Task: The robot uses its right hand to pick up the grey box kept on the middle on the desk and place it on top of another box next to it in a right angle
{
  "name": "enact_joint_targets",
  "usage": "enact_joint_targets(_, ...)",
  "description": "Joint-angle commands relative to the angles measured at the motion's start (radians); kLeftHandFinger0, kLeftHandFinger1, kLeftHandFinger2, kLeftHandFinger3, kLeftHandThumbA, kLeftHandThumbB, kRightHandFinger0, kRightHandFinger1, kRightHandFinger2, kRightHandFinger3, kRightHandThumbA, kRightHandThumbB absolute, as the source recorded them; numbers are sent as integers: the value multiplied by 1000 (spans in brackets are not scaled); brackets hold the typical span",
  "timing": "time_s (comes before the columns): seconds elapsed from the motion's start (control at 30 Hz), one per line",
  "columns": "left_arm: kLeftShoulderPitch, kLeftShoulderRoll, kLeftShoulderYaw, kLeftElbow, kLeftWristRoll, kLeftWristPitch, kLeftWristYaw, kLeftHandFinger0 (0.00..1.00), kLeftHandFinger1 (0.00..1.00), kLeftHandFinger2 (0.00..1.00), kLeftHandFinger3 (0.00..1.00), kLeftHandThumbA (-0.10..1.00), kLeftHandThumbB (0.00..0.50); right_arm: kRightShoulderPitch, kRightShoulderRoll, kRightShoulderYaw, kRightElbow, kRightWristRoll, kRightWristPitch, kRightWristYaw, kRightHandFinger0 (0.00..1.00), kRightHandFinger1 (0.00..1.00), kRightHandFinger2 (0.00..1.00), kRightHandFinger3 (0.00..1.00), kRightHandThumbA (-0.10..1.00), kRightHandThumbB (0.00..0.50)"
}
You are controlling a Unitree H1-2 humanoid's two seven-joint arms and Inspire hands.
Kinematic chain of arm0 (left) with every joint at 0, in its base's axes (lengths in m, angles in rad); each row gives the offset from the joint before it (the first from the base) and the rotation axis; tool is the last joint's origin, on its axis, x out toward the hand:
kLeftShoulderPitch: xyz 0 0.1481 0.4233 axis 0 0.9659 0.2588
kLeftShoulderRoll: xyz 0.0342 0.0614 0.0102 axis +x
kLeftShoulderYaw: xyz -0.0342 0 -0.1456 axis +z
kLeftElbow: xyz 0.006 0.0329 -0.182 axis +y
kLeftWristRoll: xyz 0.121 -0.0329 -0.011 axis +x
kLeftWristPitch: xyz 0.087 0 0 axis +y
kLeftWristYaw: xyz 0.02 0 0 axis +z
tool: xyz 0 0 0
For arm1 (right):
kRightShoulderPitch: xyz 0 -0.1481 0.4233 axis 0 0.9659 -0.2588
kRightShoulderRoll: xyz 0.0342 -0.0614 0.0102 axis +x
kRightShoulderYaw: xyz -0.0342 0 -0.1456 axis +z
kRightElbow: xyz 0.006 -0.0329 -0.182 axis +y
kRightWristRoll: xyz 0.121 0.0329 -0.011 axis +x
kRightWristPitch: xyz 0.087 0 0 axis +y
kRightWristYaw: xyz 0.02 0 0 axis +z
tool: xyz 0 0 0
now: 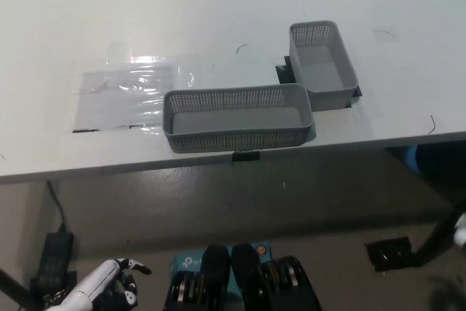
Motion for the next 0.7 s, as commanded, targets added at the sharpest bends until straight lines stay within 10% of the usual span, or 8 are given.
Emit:
enact_joint_targets(0.0,-9,12,5,-17,22,12,-19,177,206,327,683,-100,126,-148,-81,-25,-115,11,-24,33,449,498,592,692,99,255)
enact_joint_targets(0.23,-14,15,8,-21,28,7,-28,159,200,321,673,-100,128,-348,-151,48,-126,-28,60,105,527,634,750,764,94,338)
enact_joint_targets(0.27,-14,16,7,-21,33,4,-28,162,203,323,672,-100,128,-376,-173,71,-112,-38,61,131,583,702,829,816,143,346)
enact_joint_targets(0.33,-13,15,9,-28,34,10,-31,185,222,329,671,-100,128,-453,-235,137,-61,-88,61,240,1000,1000,1000,1000,264,362)
enact_joint_targets(0.67,-16,19,16,-36,34,20,-42,189,223,352,688,-100,123,-630,-317,330,86,-133,61,360,1000,1000,1000,1000,341,483)
